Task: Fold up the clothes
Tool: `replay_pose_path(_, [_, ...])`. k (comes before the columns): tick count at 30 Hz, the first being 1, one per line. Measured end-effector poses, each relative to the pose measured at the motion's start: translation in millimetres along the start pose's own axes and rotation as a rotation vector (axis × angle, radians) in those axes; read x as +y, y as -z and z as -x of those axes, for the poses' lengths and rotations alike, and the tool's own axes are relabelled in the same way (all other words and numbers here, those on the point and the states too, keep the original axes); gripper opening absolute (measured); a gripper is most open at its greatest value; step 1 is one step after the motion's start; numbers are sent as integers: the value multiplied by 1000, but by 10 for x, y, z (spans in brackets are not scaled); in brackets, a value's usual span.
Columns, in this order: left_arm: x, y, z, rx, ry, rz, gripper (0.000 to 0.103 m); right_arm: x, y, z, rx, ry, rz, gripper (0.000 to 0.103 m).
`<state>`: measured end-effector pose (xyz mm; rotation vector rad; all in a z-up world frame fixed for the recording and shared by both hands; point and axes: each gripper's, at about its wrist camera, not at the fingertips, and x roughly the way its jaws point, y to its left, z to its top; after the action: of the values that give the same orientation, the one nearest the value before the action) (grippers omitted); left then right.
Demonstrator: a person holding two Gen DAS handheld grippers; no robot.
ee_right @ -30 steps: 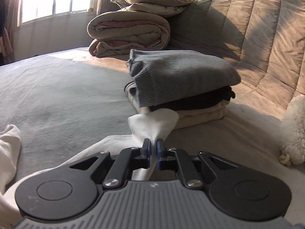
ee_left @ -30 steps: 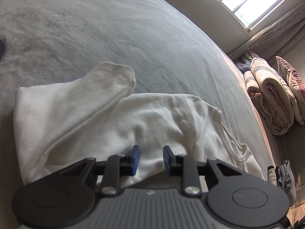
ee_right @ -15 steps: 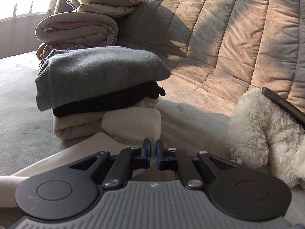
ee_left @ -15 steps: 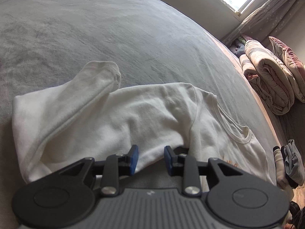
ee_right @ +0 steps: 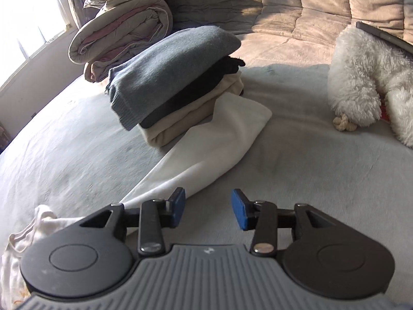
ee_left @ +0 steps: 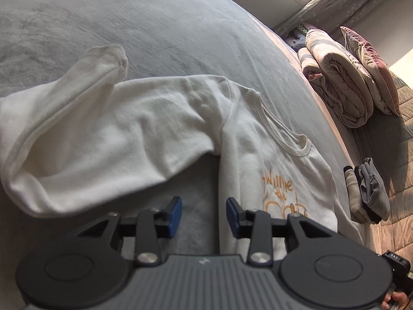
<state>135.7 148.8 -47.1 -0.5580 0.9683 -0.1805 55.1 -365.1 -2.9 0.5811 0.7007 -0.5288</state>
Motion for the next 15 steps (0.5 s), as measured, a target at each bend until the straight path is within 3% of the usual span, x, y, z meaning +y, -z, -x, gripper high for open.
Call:
replay_pose_path(6, [-171, 287, 103, 55, -2, -153, 37, 246, 366, 422, 124, -131, 57, 45])
replay_pose_path(15, [-125, 651, 343, 168, 102, -230, 37, 581, 1049, 1035, 193, -286, 254, 45])
